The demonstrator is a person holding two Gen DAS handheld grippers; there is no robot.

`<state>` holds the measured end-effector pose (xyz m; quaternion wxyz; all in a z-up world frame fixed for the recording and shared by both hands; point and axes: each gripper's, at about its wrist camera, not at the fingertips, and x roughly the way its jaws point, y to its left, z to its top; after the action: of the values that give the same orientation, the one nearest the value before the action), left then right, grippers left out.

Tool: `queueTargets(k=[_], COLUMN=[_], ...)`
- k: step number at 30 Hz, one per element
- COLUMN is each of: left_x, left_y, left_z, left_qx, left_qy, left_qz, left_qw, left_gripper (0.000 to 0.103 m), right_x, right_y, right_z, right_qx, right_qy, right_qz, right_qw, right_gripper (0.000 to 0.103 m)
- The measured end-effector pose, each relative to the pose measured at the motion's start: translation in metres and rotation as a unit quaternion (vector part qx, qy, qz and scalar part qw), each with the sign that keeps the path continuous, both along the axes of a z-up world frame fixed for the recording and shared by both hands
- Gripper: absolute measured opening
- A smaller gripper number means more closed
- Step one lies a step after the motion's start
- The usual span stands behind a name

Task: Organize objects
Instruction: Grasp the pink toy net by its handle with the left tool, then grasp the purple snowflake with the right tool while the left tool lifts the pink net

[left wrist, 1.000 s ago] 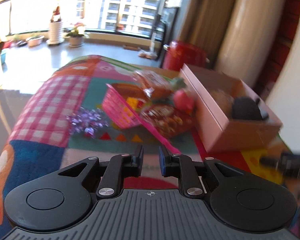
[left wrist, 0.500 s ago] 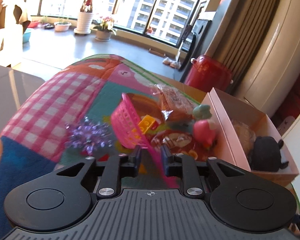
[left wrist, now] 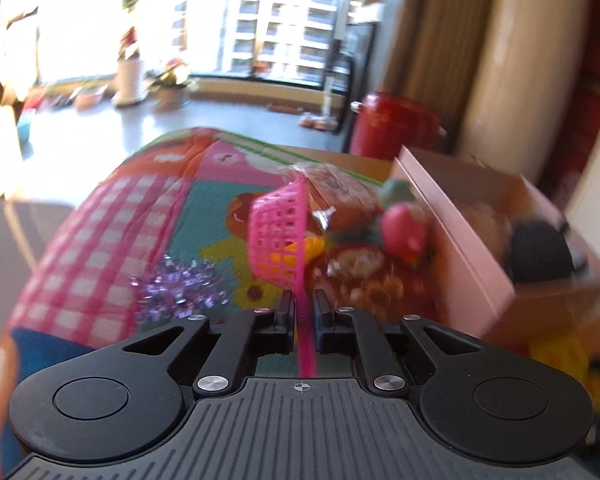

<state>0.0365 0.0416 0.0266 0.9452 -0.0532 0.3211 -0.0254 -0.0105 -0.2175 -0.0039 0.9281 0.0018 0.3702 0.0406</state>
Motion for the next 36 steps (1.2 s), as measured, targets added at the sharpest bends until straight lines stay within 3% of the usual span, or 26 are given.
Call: queueTargets(k=[5, 9, 19, 24, 27, 31, 35, 36], left_x=[-0.035, -0.053, -0.085, -0.095, -0.097, -0.096, -0.097, -0.097], left_y=[0.015, 0.033, 0.093, 0.127, 0.136, 0.137, 0.136, 0.137], left_z=[0.001, 0.006, 0.002, -0.002, -0.003, -0.006, -0.010, -0.010], left_qx=[0.033, 0.063, -0.016, -0.063, -0.080, -0.086, -0.092, -0.094], left_qy=[0.011, -0.004, 0.006, 0.013, 0.013, 0.017, 0.019, 0.020], left_qz=[-0.039, -0.023, 0.020, 0.058, 0.066, 0.064, 0.064, 0.064], left_qw=[0.9986, 0.9977, 0.9996, 0.9962, 0.9946, 0.9941, 0.9936, 0.9934], left_gripper=[0.011, 0.011, 0.011, 0.013, 0.013, 0.013, 0.013, 0.013], right_x=[0.001, 0.006, 0.046, 0.075, 0.092, 0.116, 0.129, 0.124], right_y=[0.027, 0.066, 0.161, 0.199, 0.222, 0.248, 0.265, 0.268], right_z=[0.007, 0.022, 0.045, 0.047, 0.043, 0.031, 0.011, 0.010], right_qx=[-0.008, 0.005, -0.022, -0.008, 0.003, 0.024, 0.003, -0.015], right_qy=[0.001, -0.011, -0.036, -0.026, -0.023, 0.003, 0.042, 0.030], right_qz=[0.047, 0.104, 0.184, 0.214, 0.234, 0.246, 0.243, 0.249], right_qw=[0.999, 0.994, 0.982, 0.977, 0.972, 0.969, 0.969, 0.968], right_gripper=[0.103, 0.103, 0.103, 0.102, 0.093, 0.092, 0.092, 0.088])
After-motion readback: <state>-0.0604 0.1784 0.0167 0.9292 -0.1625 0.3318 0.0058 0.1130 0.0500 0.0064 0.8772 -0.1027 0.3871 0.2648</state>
